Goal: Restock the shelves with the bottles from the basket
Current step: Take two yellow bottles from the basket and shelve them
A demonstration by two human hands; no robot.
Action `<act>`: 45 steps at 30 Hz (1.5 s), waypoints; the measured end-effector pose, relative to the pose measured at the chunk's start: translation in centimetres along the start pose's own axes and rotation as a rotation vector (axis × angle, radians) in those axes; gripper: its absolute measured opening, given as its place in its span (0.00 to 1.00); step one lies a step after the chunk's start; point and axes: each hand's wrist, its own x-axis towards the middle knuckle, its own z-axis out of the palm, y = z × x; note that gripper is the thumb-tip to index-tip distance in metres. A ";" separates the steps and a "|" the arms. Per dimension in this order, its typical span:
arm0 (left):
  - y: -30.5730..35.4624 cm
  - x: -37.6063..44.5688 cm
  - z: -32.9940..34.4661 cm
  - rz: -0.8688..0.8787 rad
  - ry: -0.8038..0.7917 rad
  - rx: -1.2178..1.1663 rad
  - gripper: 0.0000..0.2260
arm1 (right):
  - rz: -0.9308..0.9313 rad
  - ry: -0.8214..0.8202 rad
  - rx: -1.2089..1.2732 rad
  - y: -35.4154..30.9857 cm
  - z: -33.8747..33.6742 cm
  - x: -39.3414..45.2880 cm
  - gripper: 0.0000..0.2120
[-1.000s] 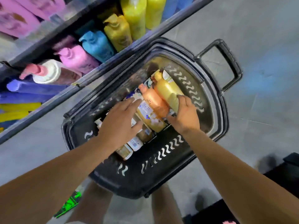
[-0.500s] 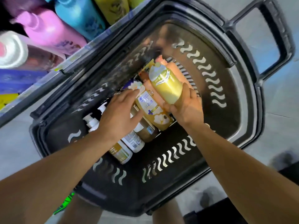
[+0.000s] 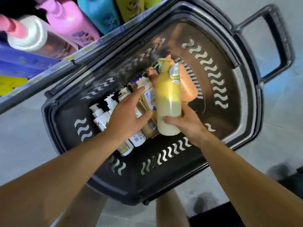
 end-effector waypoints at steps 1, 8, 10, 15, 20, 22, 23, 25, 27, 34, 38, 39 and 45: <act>0.3 -0.5 0.0 0.004 0.002 -0.040 0.33 | -0.007 -0.055 0.055 0.1 0.4 -1.0 0.33; 1.6 -5.2 0.3 -0.145 0.058 -0.340 0.40 | -0.096 -0.139 0.119 1.3 4.2 -5.4 0.35; 1.5 -6.6 0.9 -0.177 0.110 -0.416 0.41 | -0.135 -0.040 0.105 1.6 5.6 -6.3 0.36; 1.4 -9.1 2.8 -0.357 0.272 -0.652 0.46 | -0.417 0.199 -0.406 2.2 9.2 -8.5 0.36; -2.4 -10.0 1.9 -0.417 0.352 -0.576 0.49 | -0.449 -0.156 -0.541 3.3 9.4 -9.3 0.42; -3.9 -10.1 1.5 -0.432 0.326 -0.554 0.49 | -0.423 -0.173 -0.598 3.0 8.3 -8.1 0.34; -4.4 -10.1 1.4 -0.444 0.320 -0.548 0.49 | -0.424 -0.109 -0.636 2.6 7.8 -7.2 0.30; -5.2 -9.8 1.5 -0.453 0.304 -0.557 0.50 | -0.405 0.044 -0.696 1.9 6.6 -4.8 0.25; -5.8 -9.5 1.5 -0.467 0.293 -0.582 0.49 | -0.346 0.151 -0.747 1.5 5.9 -2.3 0.26; -7.9 -8.4 1.0 -0.490 0.265 -0.667 0.44 | -0.132 0.158 -0.952 2.8 6.4 5.3 0.43; -8.7 -8.0 0.8 -0.504 0.283 -0.694 0.44 | -0.085 0.226 -0.905 3.3 6.5 6.5 0.52; -8.7 -7.9 0.8 -0.508 0.283 -0.700 0.43 | -0.073 0.221 -0.930 3.2 6.3 6.7 0.52; -8.6 -7.7 0.8 -0.507 0.286 -0.724 0.42 | -0.052 0.290 -0.949 0.7 6.2 7.9 0.40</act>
